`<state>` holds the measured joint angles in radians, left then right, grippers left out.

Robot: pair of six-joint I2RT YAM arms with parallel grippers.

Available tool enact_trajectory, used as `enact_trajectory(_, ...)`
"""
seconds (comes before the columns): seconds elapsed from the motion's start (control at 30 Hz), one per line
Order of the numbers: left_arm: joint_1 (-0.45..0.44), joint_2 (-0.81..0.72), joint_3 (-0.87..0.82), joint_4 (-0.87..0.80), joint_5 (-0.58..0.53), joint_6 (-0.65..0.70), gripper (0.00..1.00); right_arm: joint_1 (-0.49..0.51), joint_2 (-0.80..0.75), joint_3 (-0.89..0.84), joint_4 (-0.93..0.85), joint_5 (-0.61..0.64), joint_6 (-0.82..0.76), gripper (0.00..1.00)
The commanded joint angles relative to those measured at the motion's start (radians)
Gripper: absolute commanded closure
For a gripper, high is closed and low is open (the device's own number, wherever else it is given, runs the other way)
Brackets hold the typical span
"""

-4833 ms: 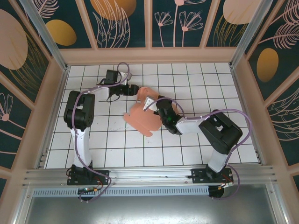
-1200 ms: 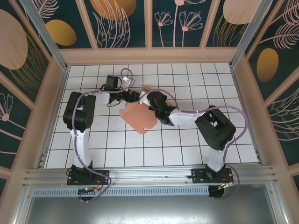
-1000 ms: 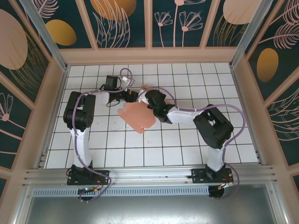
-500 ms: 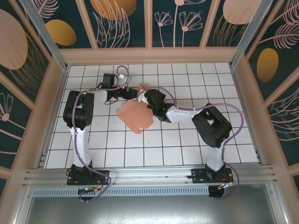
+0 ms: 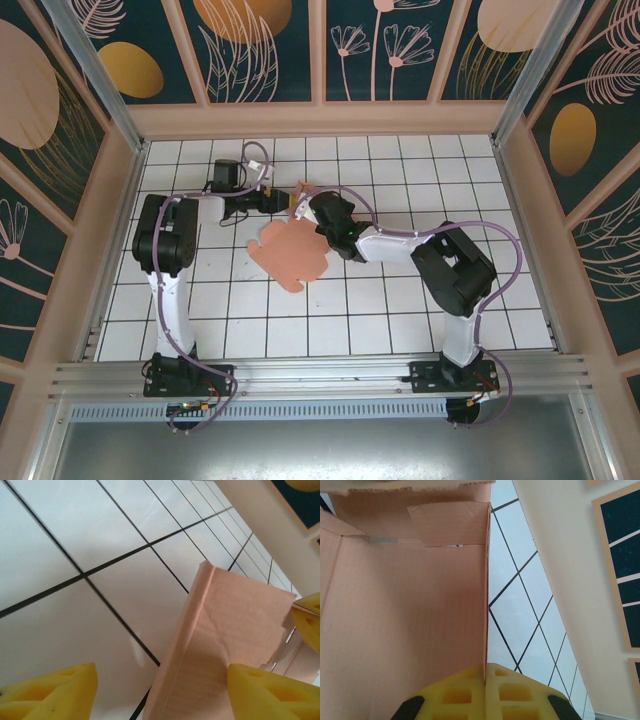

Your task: Fold the paper box

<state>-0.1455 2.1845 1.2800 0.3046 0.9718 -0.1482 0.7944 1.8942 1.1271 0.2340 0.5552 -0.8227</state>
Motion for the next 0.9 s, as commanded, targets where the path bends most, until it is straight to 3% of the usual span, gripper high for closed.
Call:
enact_trajectory(0.0, 0.04, -0.064, -0.074, 0.23, 0.02, -0.126, 0.26, -0.003, -0.002, 0.023, -0.007, -0.014, 0.022, 1.0)
enact_trajectory(0.13, 0.058, -0.093, -0.113, 0.306, -0.083, -0.196, 0.25, -0.002, -0.014, -0.009, 0.078, 0.012, -0.03, 1.0)
enact_trajectory(0.47, 0.066, -0.12, -0.189, 0.423, -0.269, -0.325, 0.21, 0.023, -0.042, -0.127, 0.387, 0.058, -0.335, 1.0)
enact_trajectory(0.67, 0.066, -0.131, -0.207, 0.401, -0.27, -0.305, 0.21, 0.05, -0.056, -0.199, 0.573, 0.063, -0.479, 1.0)
enact_trajectory(0.87, 0.064, -0.131, -0.217, 0.399, -0.229, -0.3, 0.22, 0.062, -0.07, -0.24, 0.612, 0.056, -0.525, 1.0)
